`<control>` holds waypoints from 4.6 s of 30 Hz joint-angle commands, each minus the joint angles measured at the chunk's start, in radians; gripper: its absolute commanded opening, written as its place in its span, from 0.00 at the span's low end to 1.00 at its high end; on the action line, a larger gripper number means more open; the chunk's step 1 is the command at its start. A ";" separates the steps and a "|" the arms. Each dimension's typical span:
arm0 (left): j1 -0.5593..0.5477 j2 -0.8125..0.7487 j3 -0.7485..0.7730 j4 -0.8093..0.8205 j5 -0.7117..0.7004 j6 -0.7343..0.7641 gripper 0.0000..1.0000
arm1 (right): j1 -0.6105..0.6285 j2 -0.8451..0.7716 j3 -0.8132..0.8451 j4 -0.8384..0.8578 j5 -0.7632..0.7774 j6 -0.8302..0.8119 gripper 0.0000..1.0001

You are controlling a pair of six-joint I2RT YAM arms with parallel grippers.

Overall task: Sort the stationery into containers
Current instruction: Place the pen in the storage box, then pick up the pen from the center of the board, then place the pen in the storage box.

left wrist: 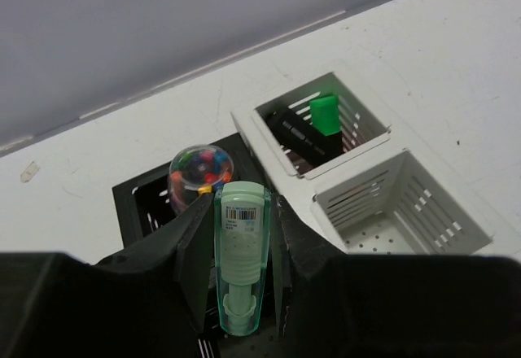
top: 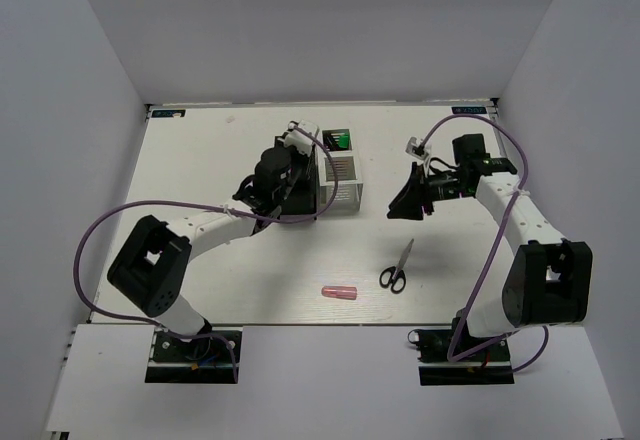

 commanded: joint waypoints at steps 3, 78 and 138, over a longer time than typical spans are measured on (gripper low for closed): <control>0.018 -0.065 -0.100 0.090 0.011 -0.038 0.00 | -0.021 -0.026 0.001 -0.012 -0.058 -0.031 0.47; 0.447 -1.040 -0.364 -1.427 0.225 -0.582 0.98 | 1.084 0.382 -0.064 0.123 1.015 0.284 0.01; 0.450 -0.979 -0.363 -1.407 0.241 -0.613 0.98 | 0.625 0.470 0.353 0.881 0.784 0.603 0.33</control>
